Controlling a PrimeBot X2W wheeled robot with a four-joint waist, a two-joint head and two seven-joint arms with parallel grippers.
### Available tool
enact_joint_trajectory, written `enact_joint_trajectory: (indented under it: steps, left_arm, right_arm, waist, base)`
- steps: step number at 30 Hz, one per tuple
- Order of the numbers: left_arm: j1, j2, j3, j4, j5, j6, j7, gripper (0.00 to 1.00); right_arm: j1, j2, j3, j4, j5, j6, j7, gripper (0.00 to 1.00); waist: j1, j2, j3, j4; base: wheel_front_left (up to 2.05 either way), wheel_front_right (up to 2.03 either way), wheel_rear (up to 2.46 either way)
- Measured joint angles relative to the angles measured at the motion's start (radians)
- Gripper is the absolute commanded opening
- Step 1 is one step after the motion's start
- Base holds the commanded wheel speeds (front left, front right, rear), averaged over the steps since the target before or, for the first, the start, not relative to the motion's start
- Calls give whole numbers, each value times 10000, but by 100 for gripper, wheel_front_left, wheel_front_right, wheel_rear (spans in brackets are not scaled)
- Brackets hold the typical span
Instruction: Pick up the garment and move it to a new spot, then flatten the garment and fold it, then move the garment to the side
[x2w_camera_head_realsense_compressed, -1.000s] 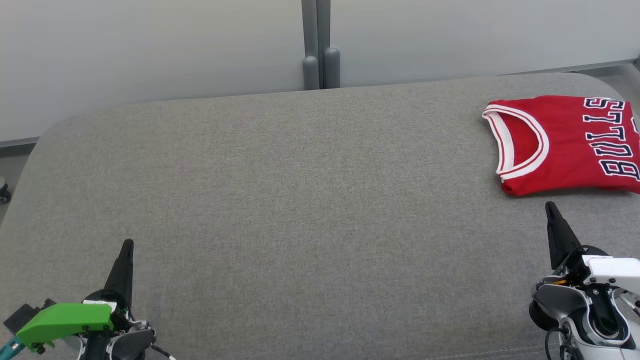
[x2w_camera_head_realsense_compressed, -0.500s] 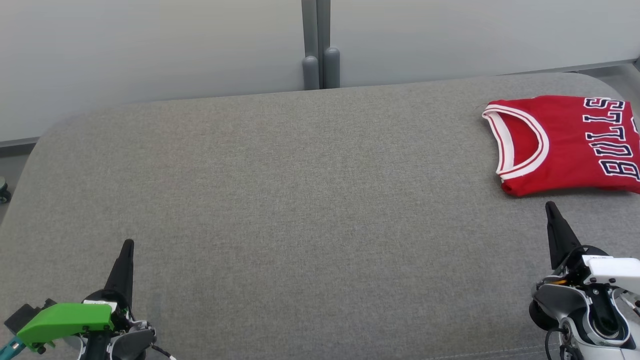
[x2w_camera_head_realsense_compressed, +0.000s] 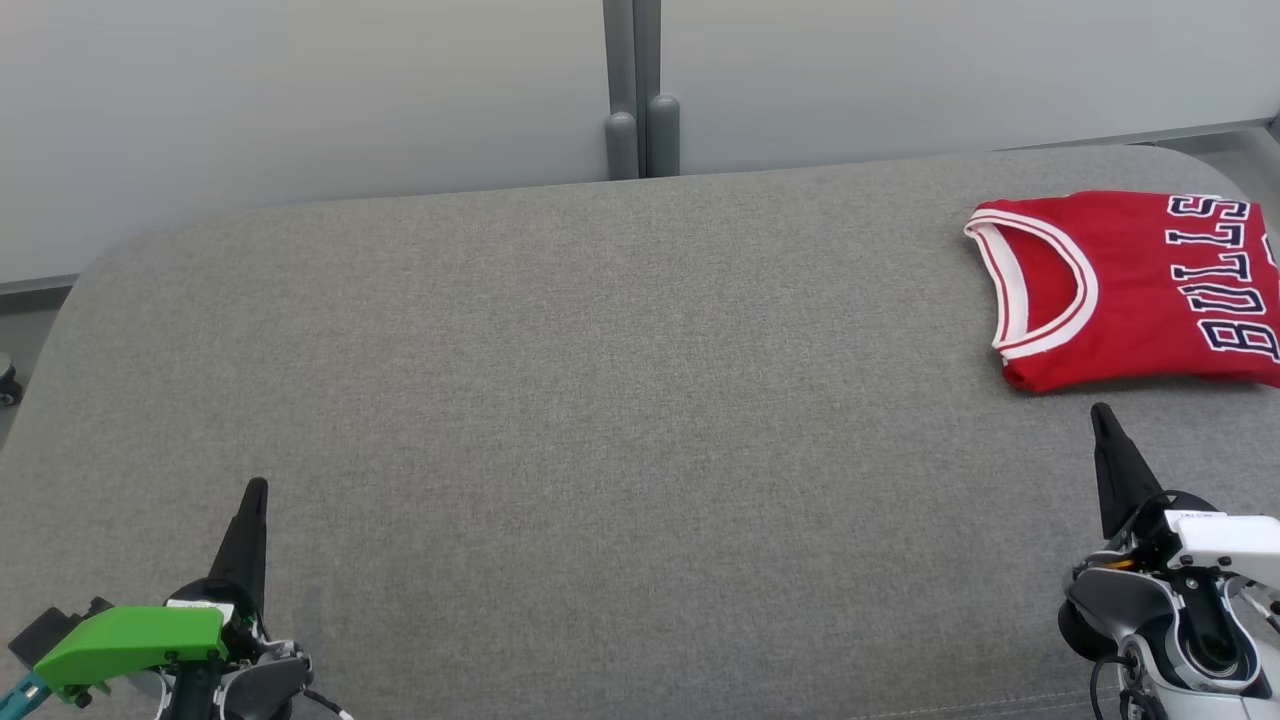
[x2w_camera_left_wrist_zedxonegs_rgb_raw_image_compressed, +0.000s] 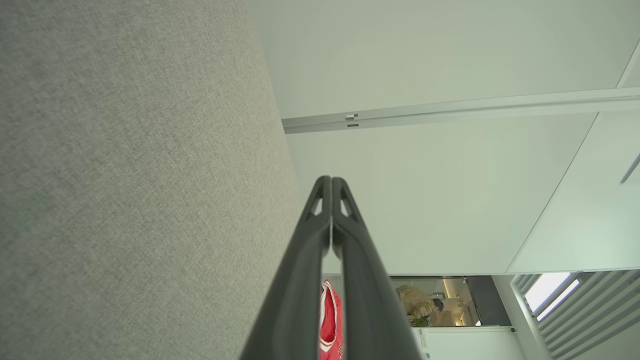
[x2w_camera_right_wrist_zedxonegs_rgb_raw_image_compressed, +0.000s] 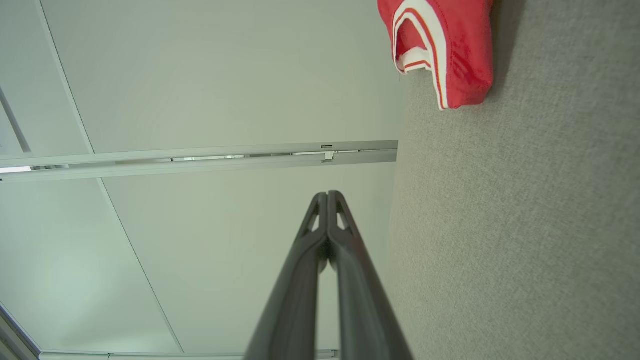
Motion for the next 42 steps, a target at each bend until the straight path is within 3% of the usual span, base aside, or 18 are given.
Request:
enact_joint_trajectory:
  steps: [42]
  left_arm:
    - [-6, -15, 42, -12, 0, -2, 2, 0]
  right_arm:
    - [0, 2, -4, -2, 0, 0, 2, 0]
  waist:
    - [-1, 0, 2, 0]
  base:
    - [0, 0, 0]
